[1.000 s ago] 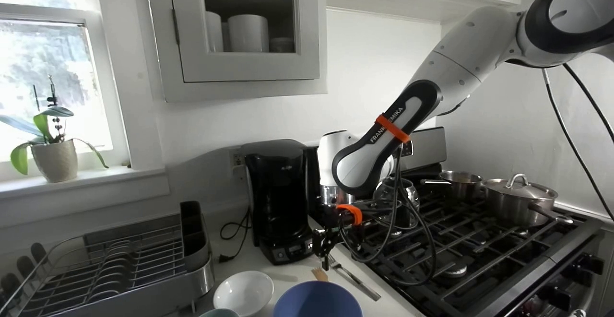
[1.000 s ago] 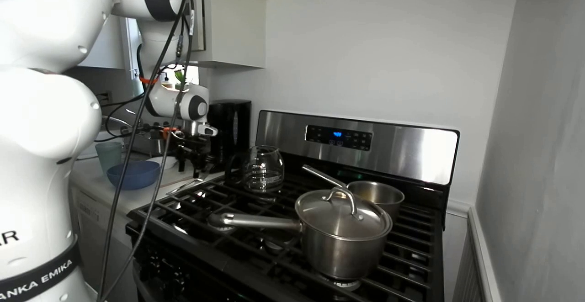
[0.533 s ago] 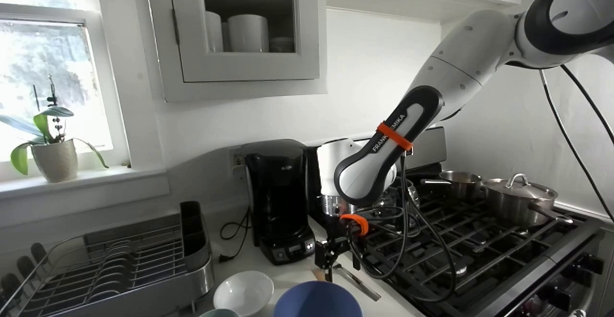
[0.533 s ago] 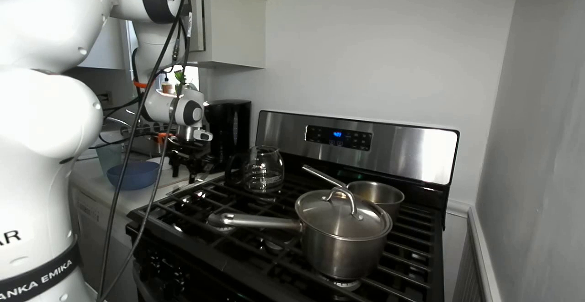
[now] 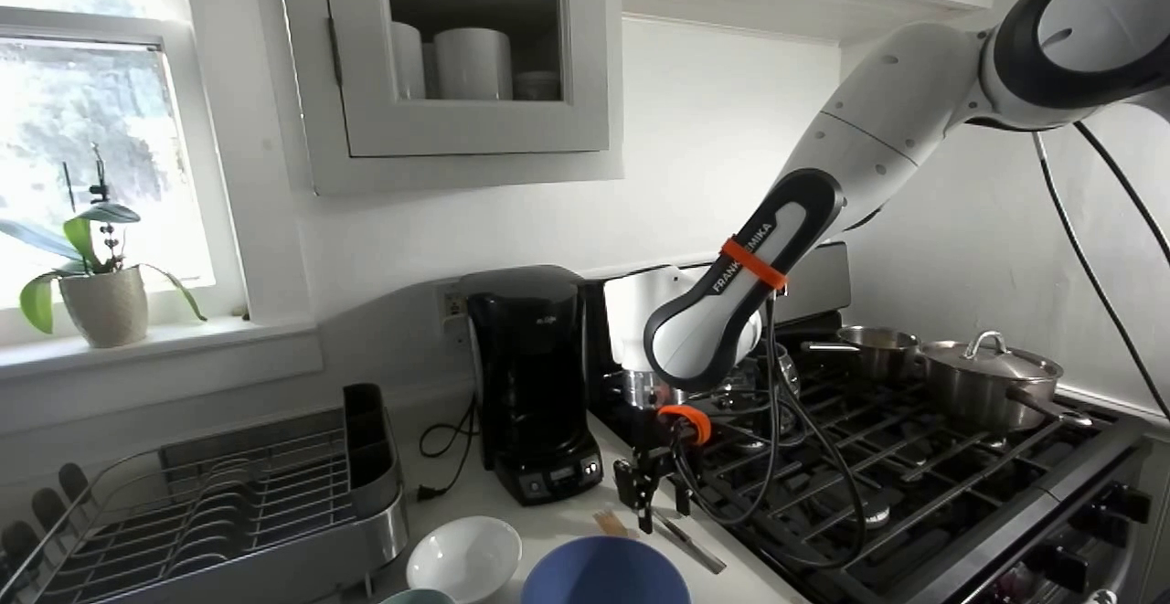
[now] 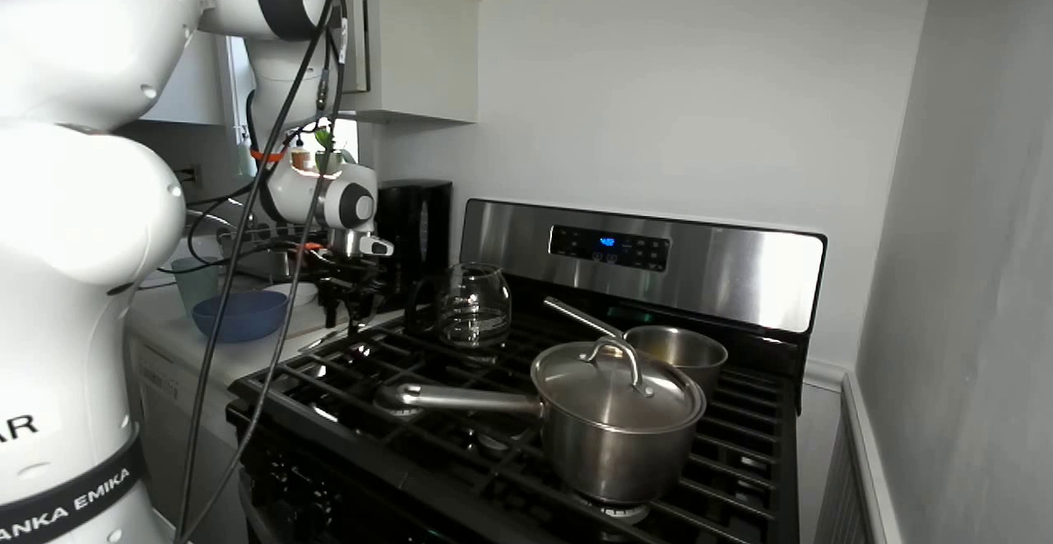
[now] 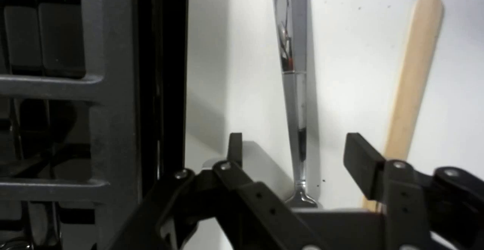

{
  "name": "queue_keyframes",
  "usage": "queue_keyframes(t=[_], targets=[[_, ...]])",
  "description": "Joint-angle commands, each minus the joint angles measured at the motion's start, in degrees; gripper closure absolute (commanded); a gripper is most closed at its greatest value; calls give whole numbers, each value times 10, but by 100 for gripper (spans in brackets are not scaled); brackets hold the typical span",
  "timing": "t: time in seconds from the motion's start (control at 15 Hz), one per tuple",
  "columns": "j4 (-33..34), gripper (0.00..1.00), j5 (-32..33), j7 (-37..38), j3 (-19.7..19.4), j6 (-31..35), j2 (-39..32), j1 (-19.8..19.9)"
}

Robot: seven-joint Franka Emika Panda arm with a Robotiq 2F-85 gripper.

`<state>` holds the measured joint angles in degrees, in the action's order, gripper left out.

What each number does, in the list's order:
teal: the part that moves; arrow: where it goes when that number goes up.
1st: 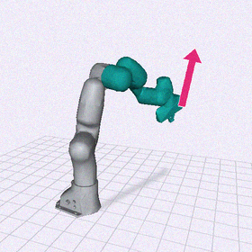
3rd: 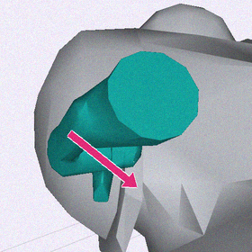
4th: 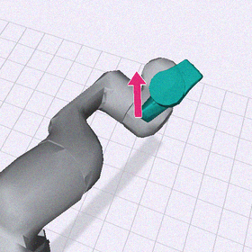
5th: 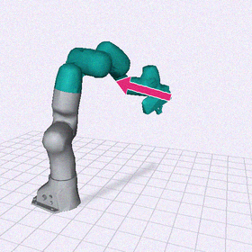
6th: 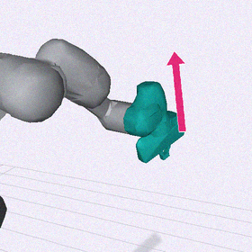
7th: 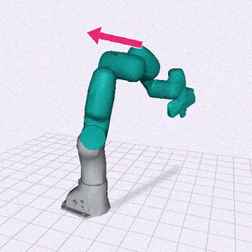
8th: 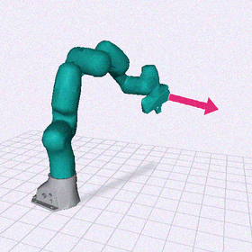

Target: Rotate the fork on the counter top anticlockwise once to make the fork face the opposite direction of its original position

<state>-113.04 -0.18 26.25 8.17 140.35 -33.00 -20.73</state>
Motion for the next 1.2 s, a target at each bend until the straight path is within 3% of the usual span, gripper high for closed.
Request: queue_keyframes(t=[0.0, 0.4, 0.87, 1.13], targets=[[-15, 60, 0, -1, -8, 25, 3, -11], [-16, 99, -2, 0, -7, 26, 8, -13], [-54, 97, 14, -36, 0, 29, 71, -19], [-92, 97, 16, -145, 24, -5, 137, 10]])
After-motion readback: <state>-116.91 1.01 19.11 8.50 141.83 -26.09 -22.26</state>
